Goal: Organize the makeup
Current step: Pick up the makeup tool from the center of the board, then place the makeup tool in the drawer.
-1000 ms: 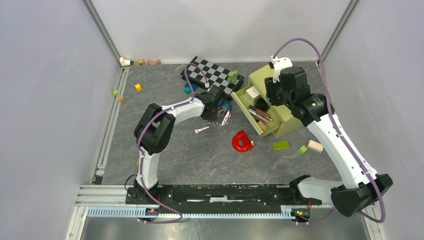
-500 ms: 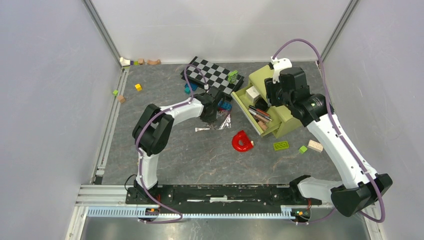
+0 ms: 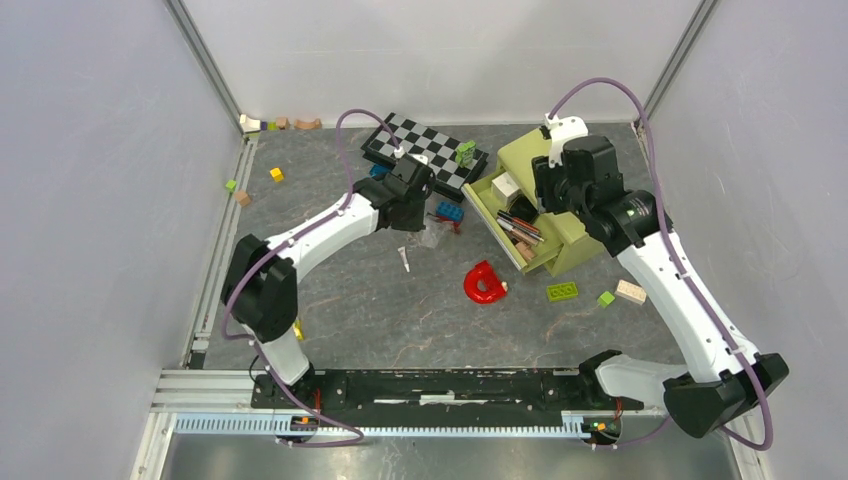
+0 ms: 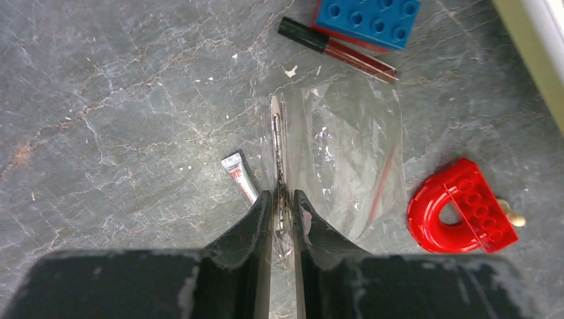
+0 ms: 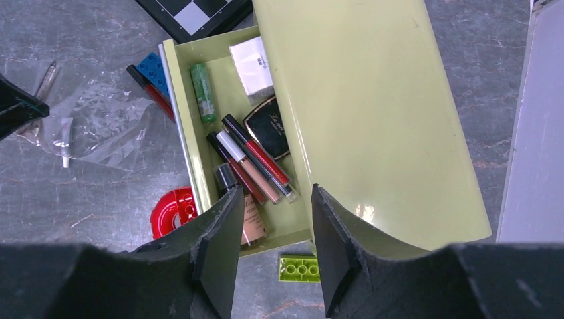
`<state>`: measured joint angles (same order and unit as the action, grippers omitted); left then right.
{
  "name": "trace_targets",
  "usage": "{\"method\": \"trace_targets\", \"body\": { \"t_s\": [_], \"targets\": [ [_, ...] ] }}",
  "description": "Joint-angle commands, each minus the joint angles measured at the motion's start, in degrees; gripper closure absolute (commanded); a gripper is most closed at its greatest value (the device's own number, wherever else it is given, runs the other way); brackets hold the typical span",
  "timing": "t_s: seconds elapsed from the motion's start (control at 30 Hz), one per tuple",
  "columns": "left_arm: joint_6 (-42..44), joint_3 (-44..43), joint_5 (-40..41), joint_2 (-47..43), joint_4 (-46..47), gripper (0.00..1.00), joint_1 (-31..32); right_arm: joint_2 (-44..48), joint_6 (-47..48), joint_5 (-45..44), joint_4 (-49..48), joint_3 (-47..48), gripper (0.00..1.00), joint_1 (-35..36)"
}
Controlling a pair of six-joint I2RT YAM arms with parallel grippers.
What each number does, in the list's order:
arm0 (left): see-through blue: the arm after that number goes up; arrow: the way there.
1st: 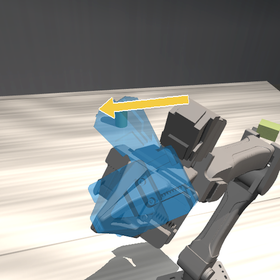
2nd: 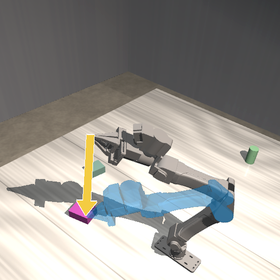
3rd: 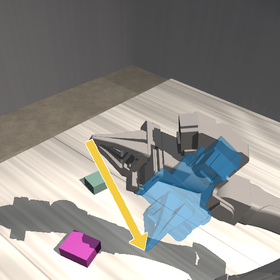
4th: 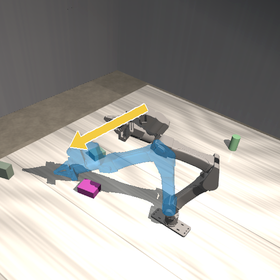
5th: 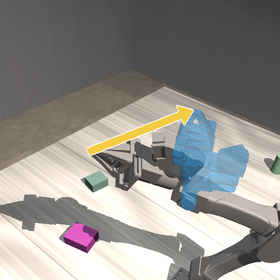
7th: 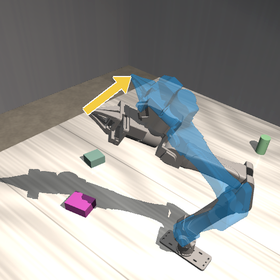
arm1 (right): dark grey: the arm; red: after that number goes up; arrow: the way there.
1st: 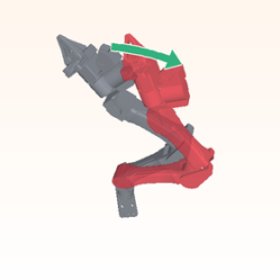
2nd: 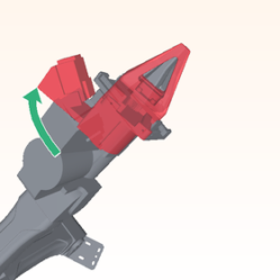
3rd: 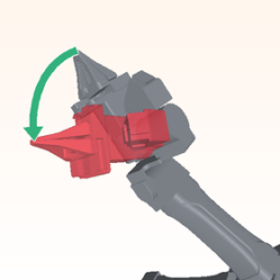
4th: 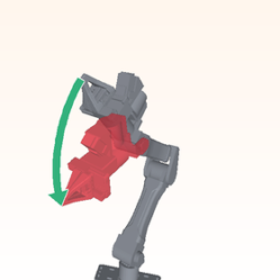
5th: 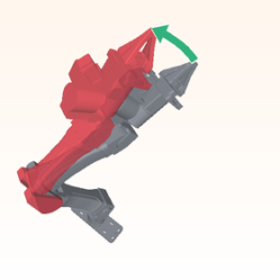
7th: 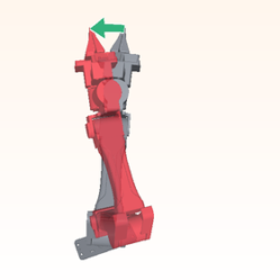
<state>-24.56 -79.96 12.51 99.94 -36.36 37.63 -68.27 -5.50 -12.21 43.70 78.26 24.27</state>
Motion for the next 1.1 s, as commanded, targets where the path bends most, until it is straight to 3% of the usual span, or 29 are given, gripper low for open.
{"method": "trace_targets", "body": {
  "t_s": [0.0,0.23,0.47,0.77,1.07],
  "targets": [
    [5.3,-2.1,-4.2,-5.4,-0.3,0.78,0.3,1.7,0.6,-1.3,0.4,2.5,0.51,0.2],
    [11.2,-6.1,-11.2,-12.0,0.0,0.76,0.3,2.2,0.6,-2.0,1.4,4.6,0.51,0.2],
    [14.1,-9.6,-21.6,-11.3,4.2,0.76,0.3,2.5,0.3,-2.3,1.9,6.1,0.51,0.1],
    [14.8,-19.5,-28.9,1.6,5.9,0.76,2.3,3.0,0.7,-3.4,3.2,6.9,0.51,0.2],
    [16.3,-33.0,-32.9,15.0,1.6,0.77,4.4,3.4,0.8,-3.9,3.6,6.5,0.5,0.1]
  ]
}}
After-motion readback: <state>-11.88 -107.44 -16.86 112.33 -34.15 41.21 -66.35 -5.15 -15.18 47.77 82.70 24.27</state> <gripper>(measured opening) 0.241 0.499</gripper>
